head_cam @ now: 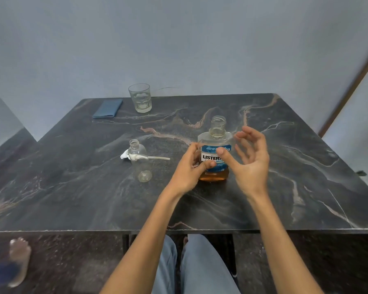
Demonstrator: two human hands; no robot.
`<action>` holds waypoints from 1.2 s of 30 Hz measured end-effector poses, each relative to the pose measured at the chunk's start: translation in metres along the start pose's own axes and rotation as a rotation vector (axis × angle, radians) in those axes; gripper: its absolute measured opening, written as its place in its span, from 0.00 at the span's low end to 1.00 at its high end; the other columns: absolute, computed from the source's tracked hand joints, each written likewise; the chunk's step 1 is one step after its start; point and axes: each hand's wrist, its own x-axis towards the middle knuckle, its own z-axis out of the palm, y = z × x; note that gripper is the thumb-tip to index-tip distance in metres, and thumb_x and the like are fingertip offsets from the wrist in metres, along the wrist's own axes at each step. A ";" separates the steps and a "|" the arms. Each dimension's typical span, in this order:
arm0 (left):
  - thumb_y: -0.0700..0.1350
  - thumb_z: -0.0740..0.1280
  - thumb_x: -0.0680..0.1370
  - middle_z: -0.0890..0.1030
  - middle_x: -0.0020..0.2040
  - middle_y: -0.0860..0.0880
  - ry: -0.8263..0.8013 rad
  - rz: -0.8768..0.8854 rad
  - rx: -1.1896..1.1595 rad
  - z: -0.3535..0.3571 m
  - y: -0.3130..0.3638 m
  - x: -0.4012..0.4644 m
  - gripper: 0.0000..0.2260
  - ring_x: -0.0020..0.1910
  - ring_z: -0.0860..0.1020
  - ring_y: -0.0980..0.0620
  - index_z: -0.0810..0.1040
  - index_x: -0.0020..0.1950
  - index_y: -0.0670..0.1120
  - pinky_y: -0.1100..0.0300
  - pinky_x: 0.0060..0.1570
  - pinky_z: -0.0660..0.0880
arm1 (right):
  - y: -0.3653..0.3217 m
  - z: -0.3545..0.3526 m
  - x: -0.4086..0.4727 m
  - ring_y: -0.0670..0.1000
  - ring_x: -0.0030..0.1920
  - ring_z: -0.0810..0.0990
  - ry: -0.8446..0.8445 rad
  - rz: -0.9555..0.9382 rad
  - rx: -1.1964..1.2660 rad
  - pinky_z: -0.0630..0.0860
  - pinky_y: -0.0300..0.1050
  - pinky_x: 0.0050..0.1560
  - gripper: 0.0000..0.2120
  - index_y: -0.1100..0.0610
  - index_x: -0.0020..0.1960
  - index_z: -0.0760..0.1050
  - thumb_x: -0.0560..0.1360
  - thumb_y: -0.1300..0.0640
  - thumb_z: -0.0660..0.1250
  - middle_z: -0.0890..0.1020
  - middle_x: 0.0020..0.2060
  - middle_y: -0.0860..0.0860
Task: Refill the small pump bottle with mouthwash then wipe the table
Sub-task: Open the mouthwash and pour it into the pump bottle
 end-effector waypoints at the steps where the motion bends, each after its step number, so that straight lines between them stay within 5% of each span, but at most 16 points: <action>1: 0.38 0.67 0.76 0.78 0.59 0.50 0.005 0.002 -0.010 0.000 -0.001 0.000 0.17 0.59 0.77 0.55 0.68 0.62 0.49 0.62 0.58 0.73 | 0.001 0.006 0.000 0.46 0.61 0.74 0.009 0.024 0.036 0.72 0.45 0.62 0.30 0.47 0.60 0.68 0.62 0.51 0.76 0.74 0.56 0.49; 8: 0.36 0.67 0.76 0.79 0.55 0.52 0.030 0.017 -0.049 0.003 -0.004 -0.002 0.15 0.56 0.78 0.57 0.70 0.58 0.50 0.61 0.58 0.74 | 0.020 0.031 -0.002 0.39 0.49 0.79 -0.058 0.111 0.094 0.75 0.33 0.44 0.15 0.49 0.62 0.64 0.76 0.48 0.56 0.76 0.53 0.47; 11: 0.37 0.67 0.76 0.79 0.56 0.51 0.057 0.012 -0.037 0.005 -0.007 -0.004 0.14 0.58 0.77 0.54 0.70 0.58 0.49 0.57 0.61 0.72 | 0.026 0.032 -0.002 0.40 0.47 0.79 -0.060 0.096 0.062 0.75 0.35 0.45 0.13 0.51 0.58 0.65 0.78 0.47 0.52 0.77 0.48 0.47; 16: 0.35 0.65 0.77 0.78 0.58 0.46 0.112 -0.017 0.011 0.010 -0.004 -0.010 0.14 0.58 0.76 0.52 0.70 0.61 0.45 0.60 0.60 0.73 | 0.036 0.029 -0.006 0.40 0.43 0.78 -0.072 0.047 -0.040 0.74 0.35 0.43 0.23 0.52 0.53 0.65 0.75 0.33 0.51 0.77 0.44 0.47; 21: 0.41 0.62 0.80 0.70 0.68 0.56 0.372 0.050 0.394 0.027 -0.004 -0.043 0.20 0.67 0.67 0.62 0.64 0.70 0.52 0.65 0.67 0.65 | 0.044 0.027 -0.009 0.41 0.49 0.78 -0.092 0.037 -0.087 0.74 0.34 0.47 0.19 0.43 0.55 0.64 0.73 0.31 0.51 0.77 0.49 0.43; 26: 0.46 0.65 0.77 0.68 0.67 0.60 0.832 0.342 0.414 0.008 0.005 -0.067 0.22 0.68 0.67 0.59 0.62 0.69 0.56 0.65 0.66 0.64 | 0.051 0.022 -0.010 0.35 0.53 0.75 -0.140 0.001 -0.176 0.70 0.27 0.51 0.24 0.51 0.60 0.61 0.73 0.36 0.58 0.75 0.52 0.39; 29: 0.49 0.70 0.73 0.63 0.66 0.64 1.019 0.317 0.332 -0.025 0.008 -0.066 0.30 0.68 0.64 0.61 0.59 0.71 0.52 0.70 0.65 0.62 | 0.052 0.021 -0.009 0.31 0.52 0.74 -0.142 -0.002 -0.205 0.68 0.23 0.49 0.24 0.51 0.59 0.60 0.69 0.44 0.67 0.73 0.51 0.37; 32: 0.49 0.75 0.70 0.61 0.69 0.59 0.991 0.149 0.277 -0.057 0.003 -0.063 0.40 0.69 0.61 0.62 0.52 0.73 0.54 0.76 0.65 0.56 | 0.054 0.021 -0.008 0.31 0.51 0.74 -0.139 -0.002 -0.211 0.68 0.23 0.48 0.28 0.49 0.57 0.60 0.65 0.49 0.73 0.74 0.50 0.37; 36: 0.50 0.78 0.66 0.62 0.72 0.52 0.744 -0.041 0.278 -0.084 -0.010 -0.062 0.47 0.69 0.62 0.61 0.50 0.75 0.52 0.79 0.58 0.58 | 0.056 0.020 -0.008 0.31 0.52 0.74 -0.145 -0.003 -0.239 0.68 0.23 0.48 0.34 0.48 0.56 0.60 0.60 0.52 0.78 0.74 0.50 0.37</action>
